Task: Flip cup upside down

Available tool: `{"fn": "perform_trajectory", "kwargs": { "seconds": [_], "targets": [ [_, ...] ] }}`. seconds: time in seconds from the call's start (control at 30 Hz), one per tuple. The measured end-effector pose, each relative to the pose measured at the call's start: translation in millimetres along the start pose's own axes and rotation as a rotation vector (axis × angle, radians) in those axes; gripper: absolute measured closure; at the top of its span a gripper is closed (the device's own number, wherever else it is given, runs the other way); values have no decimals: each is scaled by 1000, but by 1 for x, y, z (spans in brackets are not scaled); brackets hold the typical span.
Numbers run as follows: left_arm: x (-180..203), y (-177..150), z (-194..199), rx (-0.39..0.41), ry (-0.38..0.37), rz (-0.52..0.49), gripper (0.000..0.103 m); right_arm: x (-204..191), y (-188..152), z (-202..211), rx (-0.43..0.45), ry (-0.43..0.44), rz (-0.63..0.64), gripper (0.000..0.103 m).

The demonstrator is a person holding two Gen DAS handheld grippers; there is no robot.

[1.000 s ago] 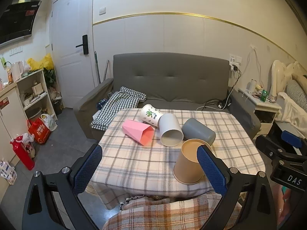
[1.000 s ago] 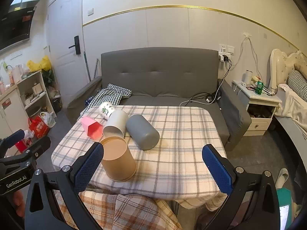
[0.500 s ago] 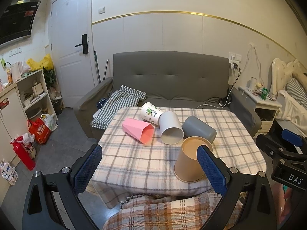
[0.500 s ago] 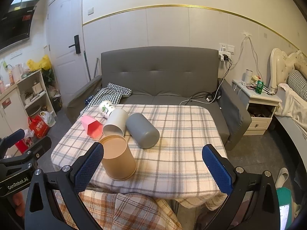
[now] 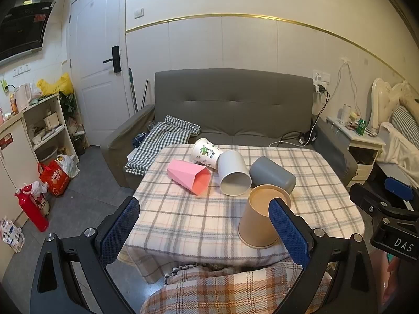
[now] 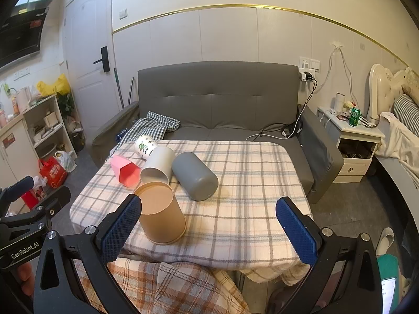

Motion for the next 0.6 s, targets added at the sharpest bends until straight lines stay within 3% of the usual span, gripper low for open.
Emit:
{"fn": "perform_trajectory", "kwargs": {
  "seconds": [0.6],
  "targets": [
    [1,-4,2,5,-4,-4,1,0,-10,0,-7,-1,0,0]
  ]
}}
Point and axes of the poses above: each gripper's, at about its wrist camera, not at the fingertips, and z roughly against the way its jaws point, x to its right, y to its top, the point moved 8 cm from there along -z, roughly the way its jaws point, and after that the axes turned 8 degrees about -z, right-handed, at the moved point
